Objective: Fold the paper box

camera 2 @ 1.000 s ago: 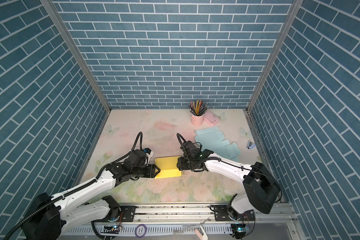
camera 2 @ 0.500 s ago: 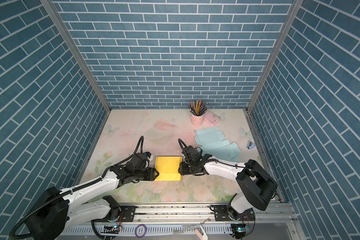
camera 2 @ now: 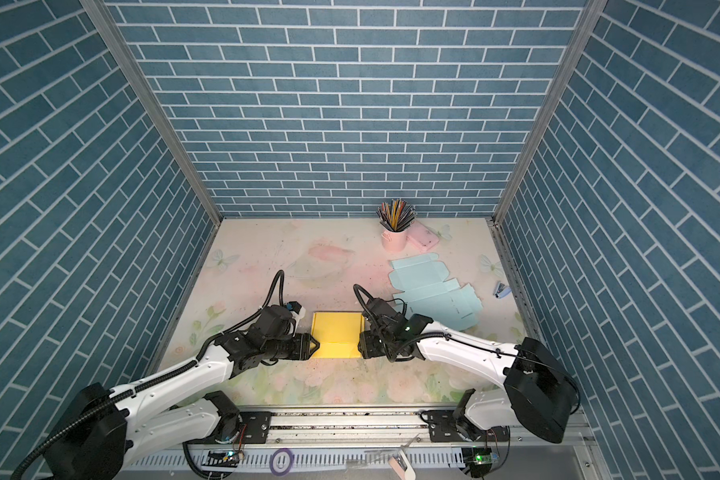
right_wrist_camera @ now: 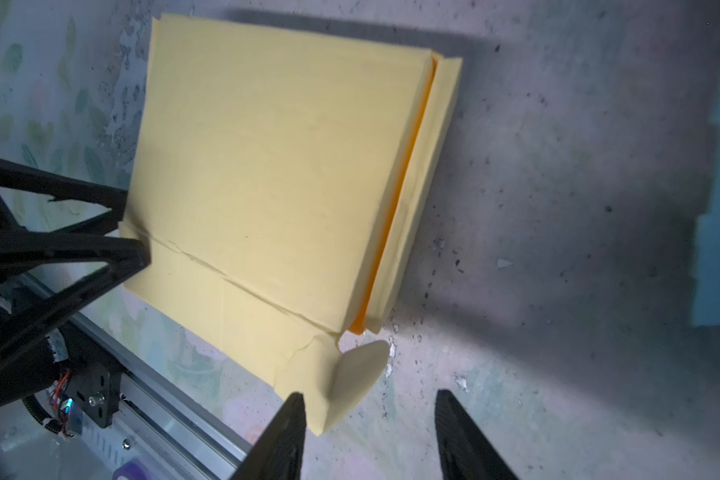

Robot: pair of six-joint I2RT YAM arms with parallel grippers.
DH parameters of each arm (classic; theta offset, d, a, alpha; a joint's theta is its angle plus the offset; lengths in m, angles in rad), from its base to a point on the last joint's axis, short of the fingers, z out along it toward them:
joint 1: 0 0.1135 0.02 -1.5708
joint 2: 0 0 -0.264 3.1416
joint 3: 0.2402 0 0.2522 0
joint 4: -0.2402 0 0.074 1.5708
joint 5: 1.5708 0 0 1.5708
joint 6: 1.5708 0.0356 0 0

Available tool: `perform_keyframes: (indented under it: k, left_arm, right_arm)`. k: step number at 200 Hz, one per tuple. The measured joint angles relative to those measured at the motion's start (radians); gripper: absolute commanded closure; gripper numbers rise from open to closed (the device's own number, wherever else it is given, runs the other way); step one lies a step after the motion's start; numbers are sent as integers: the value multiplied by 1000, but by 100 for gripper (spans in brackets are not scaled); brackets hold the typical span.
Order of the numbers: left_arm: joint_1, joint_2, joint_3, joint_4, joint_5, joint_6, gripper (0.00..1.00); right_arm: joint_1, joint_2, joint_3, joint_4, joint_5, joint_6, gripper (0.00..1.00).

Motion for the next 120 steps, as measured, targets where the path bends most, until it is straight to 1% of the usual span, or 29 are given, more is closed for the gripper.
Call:
perform_keyframes:
  k: [32,67,120]
  left_arm:
    - [-6,5,0,4,16,-5,48]
    - [-18,9,-1,17,25,-15,54]
    - [-45,9,-1,46,32,-39,58]
  right_arm:
    - [27,69,3,7,2,14,49]
    - [44,85,10,20,2,26,51]
    - [58,120,30,66,-7,37,58]
